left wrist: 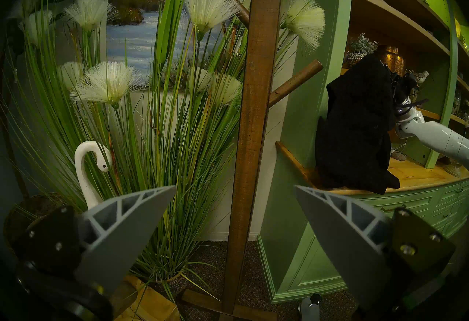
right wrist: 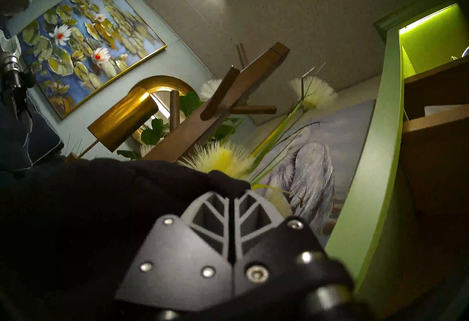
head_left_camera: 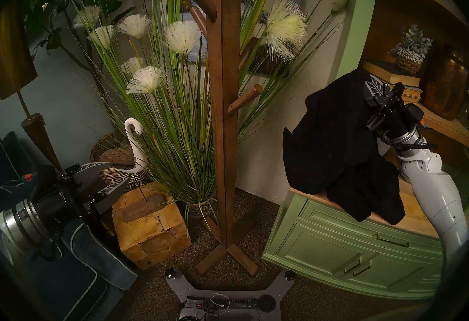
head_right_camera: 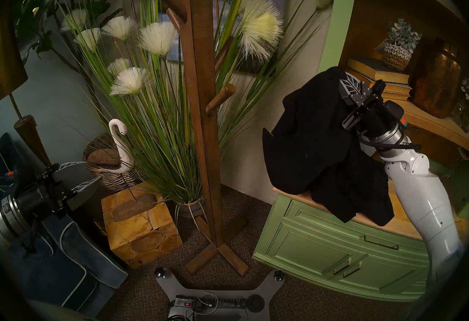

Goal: Pick up jacket and place on coat hanger

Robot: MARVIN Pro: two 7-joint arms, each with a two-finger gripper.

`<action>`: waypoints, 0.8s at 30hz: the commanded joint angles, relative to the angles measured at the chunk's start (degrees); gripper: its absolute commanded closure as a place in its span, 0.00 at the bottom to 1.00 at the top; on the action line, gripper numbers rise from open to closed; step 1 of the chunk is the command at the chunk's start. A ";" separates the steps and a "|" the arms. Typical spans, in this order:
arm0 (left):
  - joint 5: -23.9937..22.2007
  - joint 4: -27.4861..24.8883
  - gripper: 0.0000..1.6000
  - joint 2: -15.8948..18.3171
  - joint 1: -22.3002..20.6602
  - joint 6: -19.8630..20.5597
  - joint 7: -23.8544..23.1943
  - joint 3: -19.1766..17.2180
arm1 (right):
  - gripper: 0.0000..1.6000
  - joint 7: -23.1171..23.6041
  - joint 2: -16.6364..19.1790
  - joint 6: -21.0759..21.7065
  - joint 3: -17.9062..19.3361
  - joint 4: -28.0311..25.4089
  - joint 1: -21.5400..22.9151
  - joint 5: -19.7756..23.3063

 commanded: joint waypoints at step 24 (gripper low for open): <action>-0.65 -0.78 0.00 0.06 -0.19 0.05 -0.52 0.04 | 1.00 -3.55 -7.10 1.71 -4.91 -12.67 15.86 -10.06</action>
